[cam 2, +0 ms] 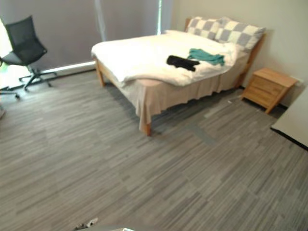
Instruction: Tidy up the quilt and then pick up the clothes from the bed and put them into the laundry hamper.
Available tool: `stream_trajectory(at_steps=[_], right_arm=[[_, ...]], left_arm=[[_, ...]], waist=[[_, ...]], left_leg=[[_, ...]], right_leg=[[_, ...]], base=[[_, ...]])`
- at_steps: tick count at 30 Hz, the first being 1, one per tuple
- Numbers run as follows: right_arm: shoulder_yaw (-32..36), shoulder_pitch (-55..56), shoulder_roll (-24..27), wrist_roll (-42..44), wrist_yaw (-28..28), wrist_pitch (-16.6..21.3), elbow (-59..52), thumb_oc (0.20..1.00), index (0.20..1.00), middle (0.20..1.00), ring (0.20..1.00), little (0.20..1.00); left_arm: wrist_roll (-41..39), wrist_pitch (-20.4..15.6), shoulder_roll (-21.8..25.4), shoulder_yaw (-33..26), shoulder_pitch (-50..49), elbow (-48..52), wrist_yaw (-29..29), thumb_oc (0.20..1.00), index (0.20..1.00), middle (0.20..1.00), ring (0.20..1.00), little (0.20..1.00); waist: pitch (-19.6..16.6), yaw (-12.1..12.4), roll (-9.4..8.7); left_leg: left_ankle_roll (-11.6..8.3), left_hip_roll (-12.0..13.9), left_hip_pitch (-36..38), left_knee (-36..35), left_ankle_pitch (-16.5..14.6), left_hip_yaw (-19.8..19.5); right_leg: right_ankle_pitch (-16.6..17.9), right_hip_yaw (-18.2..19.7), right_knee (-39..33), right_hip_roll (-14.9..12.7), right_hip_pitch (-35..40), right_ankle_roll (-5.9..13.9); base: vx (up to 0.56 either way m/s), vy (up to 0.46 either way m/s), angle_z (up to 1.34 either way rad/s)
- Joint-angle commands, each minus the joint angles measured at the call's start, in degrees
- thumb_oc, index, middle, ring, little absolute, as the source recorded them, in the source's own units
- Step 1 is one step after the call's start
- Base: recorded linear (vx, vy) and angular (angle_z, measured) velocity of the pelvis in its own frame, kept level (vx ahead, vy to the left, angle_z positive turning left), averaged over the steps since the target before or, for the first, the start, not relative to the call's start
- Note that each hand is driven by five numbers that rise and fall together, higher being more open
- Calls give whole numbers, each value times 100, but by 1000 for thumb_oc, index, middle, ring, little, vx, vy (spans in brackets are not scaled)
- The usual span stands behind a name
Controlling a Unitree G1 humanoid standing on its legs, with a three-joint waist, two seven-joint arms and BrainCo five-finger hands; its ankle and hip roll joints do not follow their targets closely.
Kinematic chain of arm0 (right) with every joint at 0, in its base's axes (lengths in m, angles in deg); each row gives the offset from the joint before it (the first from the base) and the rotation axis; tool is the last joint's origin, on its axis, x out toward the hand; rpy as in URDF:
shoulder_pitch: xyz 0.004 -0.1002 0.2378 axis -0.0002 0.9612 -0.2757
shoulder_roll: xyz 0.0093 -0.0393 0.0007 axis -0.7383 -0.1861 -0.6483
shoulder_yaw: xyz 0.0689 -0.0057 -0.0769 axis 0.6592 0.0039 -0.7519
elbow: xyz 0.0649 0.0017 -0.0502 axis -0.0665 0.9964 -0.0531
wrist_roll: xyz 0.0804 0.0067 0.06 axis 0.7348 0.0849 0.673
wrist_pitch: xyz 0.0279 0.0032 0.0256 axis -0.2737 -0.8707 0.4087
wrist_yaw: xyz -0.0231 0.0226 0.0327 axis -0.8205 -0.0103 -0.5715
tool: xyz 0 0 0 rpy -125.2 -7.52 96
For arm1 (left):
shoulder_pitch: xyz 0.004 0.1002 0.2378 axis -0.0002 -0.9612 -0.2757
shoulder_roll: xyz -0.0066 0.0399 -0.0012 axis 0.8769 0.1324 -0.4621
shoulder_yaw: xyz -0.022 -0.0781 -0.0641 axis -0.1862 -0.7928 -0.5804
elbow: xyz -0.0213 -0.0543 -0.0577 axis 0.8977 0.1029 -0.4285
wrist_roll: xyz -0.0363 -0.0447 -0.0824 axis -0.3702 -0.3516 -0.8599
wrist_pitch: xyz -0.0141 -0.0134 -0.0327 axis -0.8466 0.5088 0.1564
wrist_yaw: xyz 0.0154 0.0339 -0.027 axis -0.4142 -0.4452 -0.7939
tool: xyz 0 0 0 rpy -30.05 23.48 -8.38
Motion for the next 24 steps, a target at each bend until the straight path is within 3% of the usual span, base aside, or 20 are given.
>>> stream_trajectory(at_steps=[1,12,15,17,18,20,21,22,23,24], right_arm=[[59,-869,38,89,-77,125,112,1000,1000,1000,1000,1000],[-58,-1137,55,-46,-32,79,40,1000,1000,1000,1000,1000],[28,-1248,66,48,-6,73,-50,1000,1000,1000,1000,1000],[137,-1255,95,116,-12,71,-61,1000,1000,1000,1000,1000],[277,-1246,99,219,-33,61,-73,1000,1000,1000,1000,1000],[336,-1229,95,258,-48,62,-80,1000,1000,1000,1000,1000],[374,-1199,91,303,-81,74,-96,1000,1000,1000,1000,1000],[426,-1159,93,360,-110,83,-111,1000,1000,1000,1000,1000],[426,-1158,94,360,-110,83,-111,1000,1000,1000,1000,1000],[510,-1114,104,418,-121,78,-77,1000,1000,1000,1000,1000]], left_arm=[[281,-86,41,49,446,-315,-136,1000,1000,1000,1000,1000],[533,-7,197,191,571,-419,-30,1000,1000,1000,1000,1000],[495,-2,342,171,653,-349,-3,1000,1000,1000,1000,1000],[478,18,363,168,652,-283,-14,1000,1000,1000,1000,1000],[437,34,389,150,673,-263,-31,1000,1000,1000,1000,1000],[439,37,393,156,676,-260,-22,1000,1000,1000,1000,1000],[448,33,400,179,690,-254,-22,1000,1000,1000,1000,1000],[521,28,413,243,744,-221,-4,1000,1000,1000,1000,1000],[521,28,413,243,743,-221,-4,1000,1000,1000,1000,1000],[676,-5,451,258,822,-215,-8,1000,1000,1000,1000,1000]], waist=[[579,103,18],[870,144,-53],[1020,159,-76],[1131,104,28],[1244,31,114],[1263,-2,109],[1304,-55,106],[1350,-151,77],[1356,-152,88],[1353,-240,147]], left_leg=[[-362,-125,618,-481,-393,-70],[-192,-199,299,-403,-429,-72],[-86,-161,280,-370,-505,-6],[-27,-85,443,-336,-627,103],[-10,-38,694,-303,-768,182],[-34,-72,858,-323,-898,171],[-74,-81,980,-359,-973,167],[-175,-116,1067,-409,-990,166],[-180,-102,1076,-409,-992,165],[-373,36,1307,-519,-1143,133]], right_leg=[[101,-397,-827,-358,453,776],[107,-257,-342,-463,-62,836],[-28,-311,711,-544,-576,993],[129,-524,1749,-757,-954,1226],[379,-723,2493,-960,-1299,1333],[292,-767,2464,-1050,-1337,1344],[227,-824,2098,-1068,-1353,1282],[353,-877,1008,-1075,-1350,1120],[367,-887,976,-1056,-1324,1117],[534,-765,19,-1285,-1483,1240]], base=[[-1,14,-14],[20,64,-8],[51,81,-8],[204,144,-22],[216,102,-37],[347,30,-13],[546,-74,13],[364,-81,13],[549,-165,12],[553,-148,24]])
